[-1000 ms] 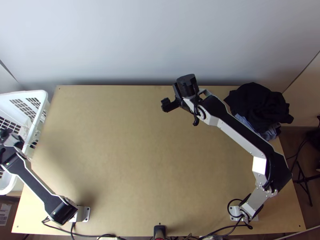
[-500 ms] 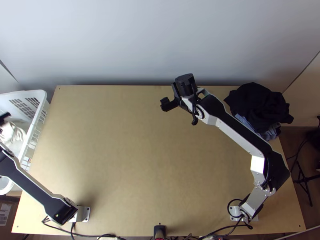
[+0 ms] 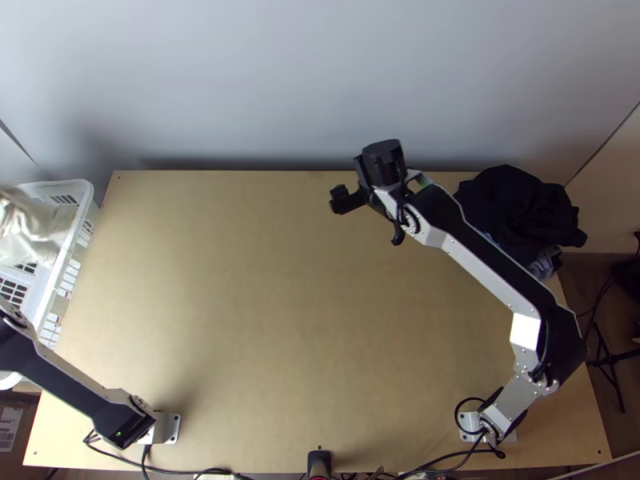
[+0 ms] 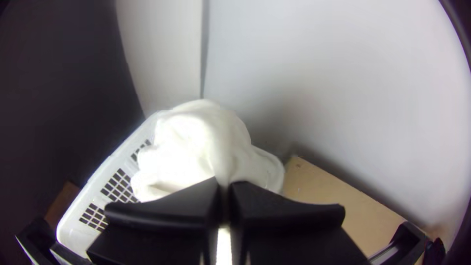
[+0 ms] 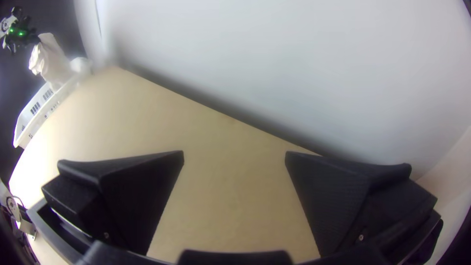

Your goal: Fold the t-shirt

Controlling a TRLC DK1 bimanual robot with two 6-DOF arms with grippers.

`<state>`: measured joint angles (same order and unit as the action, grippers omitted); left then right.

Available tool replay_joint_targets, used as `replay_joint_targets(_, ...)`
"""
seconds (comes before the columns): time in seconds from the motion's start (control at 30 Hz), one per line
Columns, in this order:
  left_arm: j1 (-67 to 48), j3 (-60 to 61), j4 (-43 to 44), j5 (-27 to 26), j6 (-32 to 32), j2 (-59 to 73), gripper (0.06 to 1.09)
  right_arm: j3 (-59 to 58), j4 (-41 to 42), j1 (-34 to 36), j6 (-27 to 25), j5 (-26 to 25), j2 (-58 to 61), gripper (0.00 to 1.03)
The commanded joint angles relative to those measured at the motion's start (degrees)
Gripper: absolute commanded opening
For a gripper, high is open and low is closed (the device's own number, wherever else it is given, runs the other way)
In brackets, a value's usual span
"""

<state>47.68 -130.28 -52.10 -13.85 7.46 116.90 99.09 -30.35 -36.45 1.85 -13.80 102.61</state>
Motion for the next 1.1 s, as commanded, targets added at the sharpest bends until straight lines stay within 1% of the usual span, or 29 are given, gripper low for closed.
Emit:
replay_joint_targets(0.0, -8.22, 3.98, -11.19, -5.23, 0.09, -11.87, 0.09, -1.53, -0.06, 2.17, 0.70, -0.17, -2.15, 0.96)
replay_joint_targets(0.2, -16.30, 4.68, -14.35, -5.14, -3.16, -15.48, 0.09, -6.54, -0.06, 4.10, 1.58, -0.17, -6.28, 0.96)
replay_joint_targets(0.27, -19.38, 4.77, -16.20, -4.52, -3.77, -16.44, 0.09, -8.65, 0.20, 4.98, 1.84, -0.17, -8.21, 0.96)
replay_joint_targets(0.3, -23.77, 4.86, -17.60, -3.64, -5.62, -17.41, 0.09, -11.81, 0.91, 6.30, 2.02, -0.08, -11.03, 0.96)
replay_joint_targets(0.4, -28.08, 5.39, -19.80, -2.68, -6.32, -18.73, 0.09, -14.98, 1.87, 7.27, 2.02, -0.08, -13.84, 0.96)
replay_joint_targets(0.5, -34.67, 8.02, -19.89, -0.66, -8.08, -21.45, 0.09, -19.02, 2.93, 8.32, 2.55, -0.08, -17.44, 0.96)
replay_joint_targets(0.63, -42.76, 10.83, -19.89, -0.57, -11.60, -24.18, 0.09, -25.88, 5.48, 9.73, 2.64, -0.08, -22.54, 0.96)
replay_joint_targets(0.77, -52.34, 12.50, -21.12, -0.13, -14.85, -25.23, 0.09, -34.49, 9.87, 11.05, 2.64, -0.08, -28.25, 0.96)
replay_joint_targets(0.9, -64.12, 13.47, -21.38, 1.89, -18.45, -25.76, 0.09, -42.05, 12.59, 12.80, 2.64, -0.08, -33.17, 0.96)
replay_joint_targets(1.07, -76.60, 16.11, -20.94, 2.86, -20.82, -24.62, 0.09, -50.31, 15.41, 15.35, 3.34, 0.00, -37.48, 0.96)
